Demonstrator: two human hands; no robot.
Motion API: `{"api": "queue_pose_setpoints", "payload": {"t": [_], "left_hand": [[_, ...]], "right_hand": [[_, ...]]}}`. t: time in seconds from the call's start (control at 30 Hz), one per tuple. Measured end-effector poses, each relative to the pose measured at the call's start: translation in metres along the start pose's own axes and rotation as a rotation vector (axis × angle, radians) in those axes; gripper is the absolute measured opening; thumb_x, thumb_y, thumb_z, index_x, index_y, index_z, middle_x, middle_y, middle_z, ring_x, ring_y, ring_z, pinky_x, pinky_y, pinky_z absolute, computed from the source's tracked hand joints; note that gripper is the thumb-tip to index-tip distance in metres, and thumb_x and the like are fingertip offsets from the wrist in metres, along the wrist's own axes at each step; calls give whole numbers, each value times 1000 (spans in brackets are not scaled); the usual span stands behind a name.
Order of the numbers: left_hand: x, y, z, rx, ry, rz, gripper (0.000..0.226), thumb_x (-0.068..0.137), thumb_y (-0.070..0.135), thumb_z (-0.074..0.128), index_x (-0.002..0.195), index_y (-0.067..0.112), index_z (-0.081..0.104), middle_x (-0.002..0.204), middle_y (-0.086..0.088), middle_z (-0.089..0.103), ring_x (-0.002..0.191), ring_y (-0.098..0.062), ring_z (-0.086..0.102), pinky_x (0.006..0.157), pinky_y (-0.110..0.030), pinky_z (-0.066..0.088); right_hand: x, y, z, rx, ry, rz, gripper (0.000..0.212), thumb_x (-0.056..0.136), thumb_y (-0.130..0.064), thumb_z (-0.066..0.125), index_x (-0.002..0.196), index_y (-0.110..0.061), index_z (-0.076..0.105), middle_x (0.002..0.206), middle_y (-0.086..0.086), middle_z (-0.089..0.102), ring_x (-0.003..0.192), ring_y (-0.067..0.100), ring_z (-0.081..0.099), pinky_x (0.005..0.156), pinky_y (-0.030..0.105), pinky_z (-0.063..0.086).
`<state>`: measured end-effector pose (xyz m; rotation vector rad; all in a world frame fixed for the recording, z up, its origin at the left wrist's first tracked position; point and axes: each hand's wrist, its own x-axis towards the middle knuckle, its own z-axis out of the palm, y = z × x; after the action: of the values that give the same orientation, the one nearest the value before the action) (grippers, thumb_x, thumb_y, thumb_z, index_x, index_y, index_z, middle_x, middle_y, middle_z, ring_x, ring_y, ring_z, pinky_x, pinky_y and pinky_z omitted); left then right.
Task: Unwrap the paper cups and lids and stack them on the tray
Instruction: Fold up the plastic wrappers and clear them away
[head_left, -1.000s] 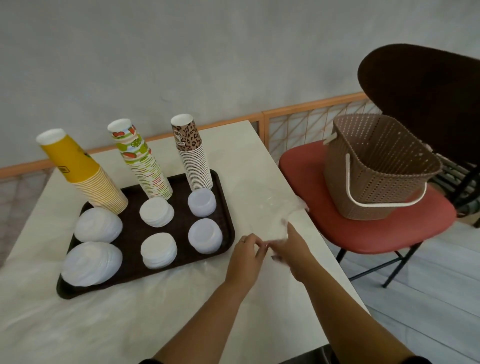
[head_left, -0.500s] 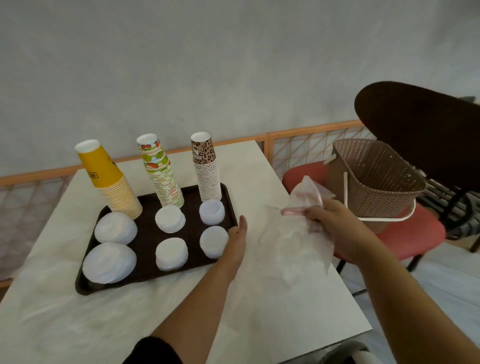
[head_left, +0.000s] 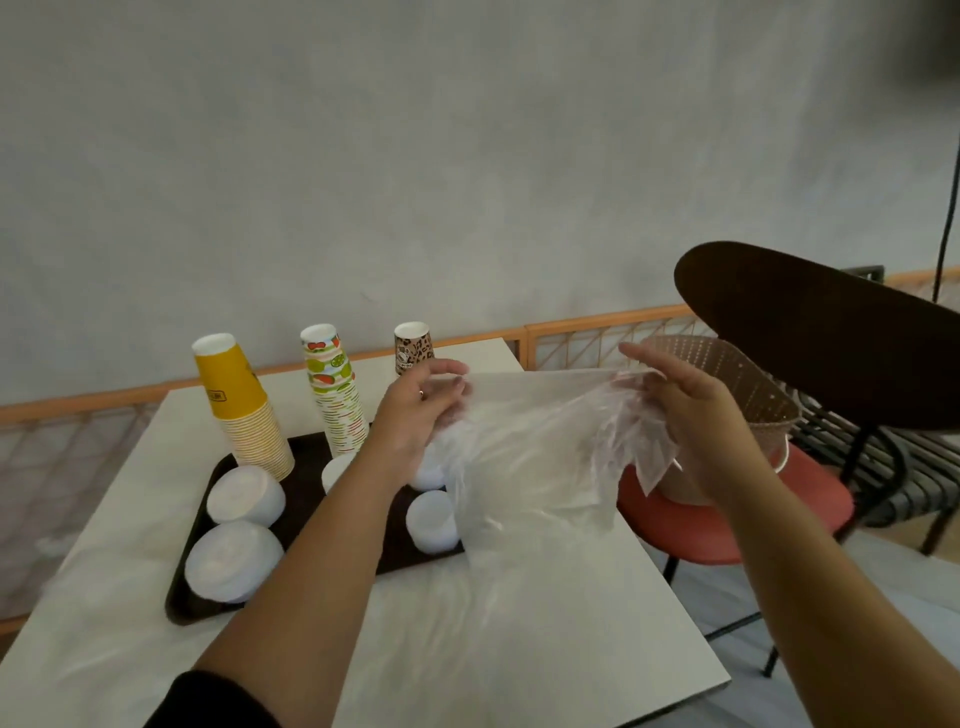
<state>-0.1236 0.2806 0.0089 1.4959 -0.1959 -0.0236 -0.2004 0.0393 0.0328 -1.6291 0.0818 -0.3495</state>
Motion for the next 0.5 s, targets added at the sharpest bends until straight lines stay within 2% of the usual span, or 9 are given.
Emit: {"api": "queue_pose_setpoints", "payload": {"t": [0.07, 0.13, 0.2, 0.27, 0.33, 0.37, 0.4, 0.43, 0.5], "left_hand": [[-5, 11, -10, 157, -138, 14, 35, 78, 2, 72, 108, 16, 61, 101, 0, 67, 93, -12, 63, 84, -20, 51], [-5, 14, -20, 389, -109, 53, 42, 71, 7, 80, 107, 19, 63, 102, -2, 68, 96, -16, 64, 91, -30, 51], [-6, 20, -26, 509, 18, 155, 25, 73, 14, 79, 95, 18, 68, 89, -4, 69, 83, -13, 63, 82, -29, 51], [-3, 27, -32, 561, 153, 294, 12, 77, 19, 76, 82, 15, 66, 77, 2, 58, 67, -1, 52, 66, -18, 41], [-2, 36, -37, 563, 211, 425, 12, 79, 16, 74, 87, 16, 64, 89, 9, 53, 75, 8, 51, 68, -9, 39], [-3, 43, -38, 584, 194, 475, 14, 81, 15, 72, 93, 16, 65, 99, 13, 53, 84, 12, 51, 73, -4, 38], [-5, 49, -38, 641, 156, 526, 17, 82, 15, 71, 98, 16, 66, 106, 15, 54, 91, 12, 49, 79, 0, 34], [-5, 55, -37, 715, 95, 571, 19, 83, 16, 70, 102, 15, 67, 110, 15, 56, 96, 10, 47, 84, 1, 31], [-9, 66, -29, 856, -53, 639, 20, 85, 23, 68, 105, 18, 68, 110, 13, 61, 102, 4, 45, 89, -4, 28]], "right_hand": [[0, -3, 0, -2, 18, -19, 31, 94, -4, 51, 118, -18, 65, 103, 3, 71, 87, 9, 67, 74, 19, 55], [1, -3, 0, -56, 21, -66, 31, 89, -5, 60, 117, -18, 66, 99, -1, 71, 79, 1, 65, 73, 17, 54], [2, -1, -1, -157, 41, -101, 28, 86, -10, 65, 110, -24, 69, 99, 1, 72, 86, 11, 66, 82, 29, 55], [0, 0, -1, -267, 52, -110, 22, 84, -16, 68, 102, -27, 70, 101, 14, 70, 90, 28, 65, 82, 38, 56], [0, 6, -4, -552, -58, -71, 22, 83, -24, 68, 105, -26, 67, 104, 13, 69, 86, 22, 64, 73, 27, 52], [0, 8, -6, -762, -136, -39, 32, 80, -31, 70, 111, -25, 65, 112, 11, 65, 94, 20, 62, 78, 28, 51], [0, 10, -7, -921, -192, -20, 47, 75, -39, 73, 118, -26, 61, 124, 10, 58, 108, 24, 56, 90, 35, 49], [0, 7, -6, -970, -212, -28, 63, 68, -46, 76, 125, -30, 55, 135, 8, 47, 121, 27, 47, 100, 42, 43], [0, -8, 5, -828, -250, -132, 85, 58, -57, 75, 134, -37, 44, 144, -2, 36, 131, 19, 36, 106, 40, 35]]}}
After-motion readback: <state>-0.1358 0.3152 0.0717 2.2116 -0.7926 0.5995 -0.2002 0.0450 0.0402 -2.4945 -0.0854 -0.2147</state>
